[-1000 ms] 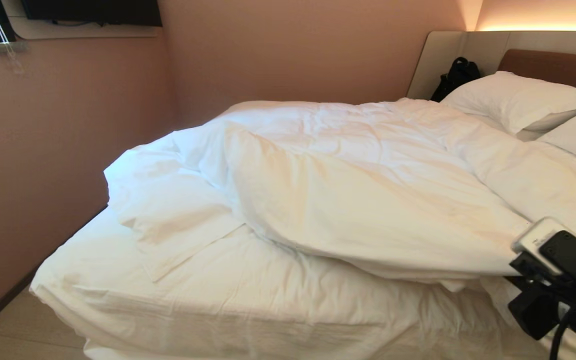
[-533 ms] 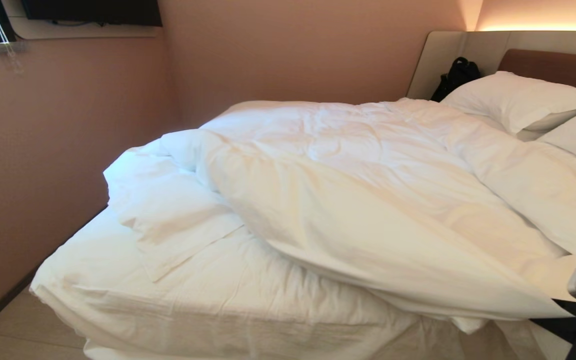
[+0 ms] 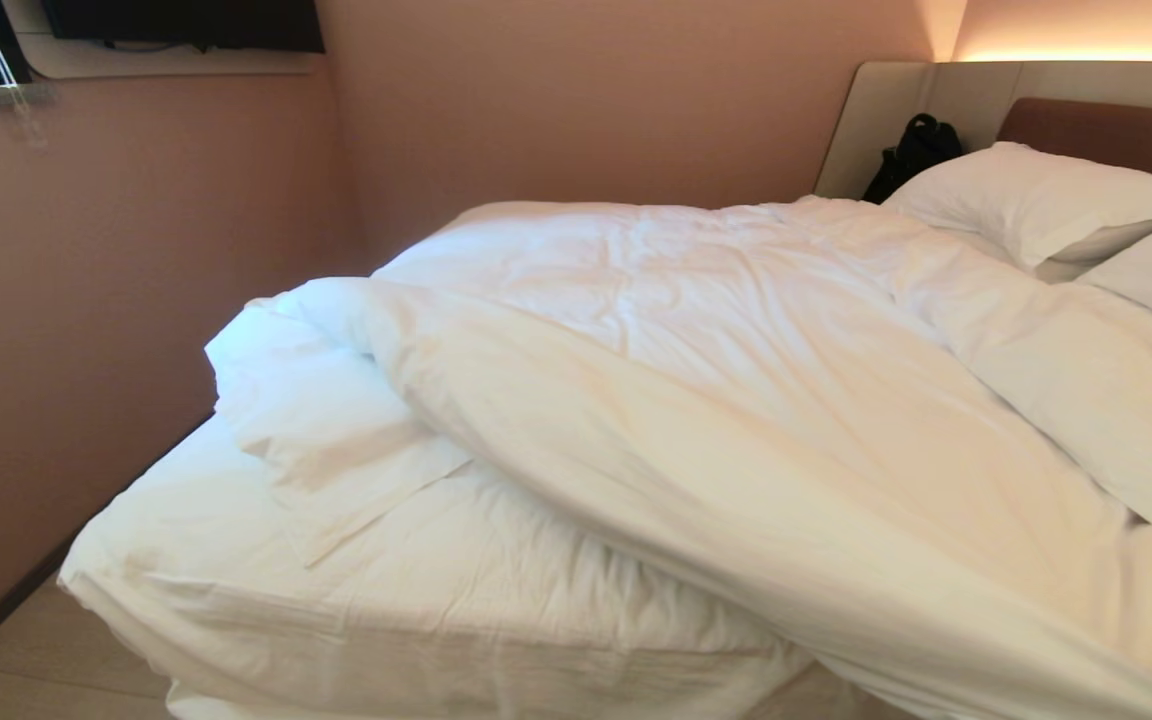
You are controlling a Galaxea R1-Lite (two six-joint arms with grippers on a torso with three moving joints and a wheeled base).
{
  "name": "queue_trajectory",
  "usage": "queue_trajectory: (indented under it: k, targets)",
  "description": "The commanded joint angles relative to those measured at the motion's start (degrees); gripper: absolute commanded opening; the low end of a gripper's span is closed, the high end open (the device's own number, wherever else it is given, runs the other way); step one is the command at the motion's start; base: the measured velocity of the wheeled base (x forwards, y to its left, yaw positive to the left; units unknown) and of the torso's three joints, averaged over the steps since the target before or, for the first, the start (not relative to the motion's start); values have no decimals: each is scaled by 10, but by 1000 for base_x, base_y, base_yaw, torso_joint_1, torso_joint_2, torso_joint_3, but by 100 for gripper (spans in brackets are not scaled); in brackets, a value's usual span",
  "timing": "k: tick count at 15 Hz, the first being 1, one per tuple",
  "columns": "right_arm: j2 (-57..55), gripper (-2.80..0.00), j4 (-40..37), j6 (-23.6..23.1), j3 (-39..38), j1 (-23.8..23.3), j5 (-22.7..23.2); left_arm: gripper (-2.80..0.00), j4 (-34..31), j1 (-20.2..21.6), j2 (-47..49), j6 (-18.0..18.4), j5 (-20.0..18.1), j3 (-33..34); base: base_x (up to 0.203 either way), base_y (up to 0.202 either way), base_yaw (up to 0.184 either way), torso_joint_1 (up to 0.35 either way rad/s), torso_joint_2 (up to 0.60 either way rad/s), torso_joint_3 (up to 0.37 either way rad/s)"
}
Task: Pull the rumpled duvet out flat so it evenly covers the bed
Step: Flatten the corners of the folded blanket
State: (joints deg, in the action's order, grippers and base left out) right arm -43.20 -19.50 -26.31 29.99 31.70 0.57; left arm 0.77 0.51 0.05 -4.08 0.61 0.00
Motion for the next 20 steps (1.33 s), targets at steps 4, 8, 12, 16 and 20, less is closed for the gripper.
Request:
queue_trajectory:
  k: [4,8,12,16,20]
  targets:
    - [51,-280,-132,-2,21,0,4,-280,0,0,0,-1,0,0,0,0,0,0,0,0]
    - [69,-280,-148,-2,29,1,9,-280,0,0,0,-1,1,0,0,0,0,0,0,0]
    - [70,-280,-164,0,10,0,14,-280,0,0,0,-1,0,0,0,0,0,0,0,0]
    - [73,-280,-163,9,-35,0,14,-280,0,0,0,-1,0,0,0,0,0,0,0,0]
    - [104,-280,-175,12,-43,0,14,-280,0,0,0,-1,1,0,0,0,0,0,0,0]
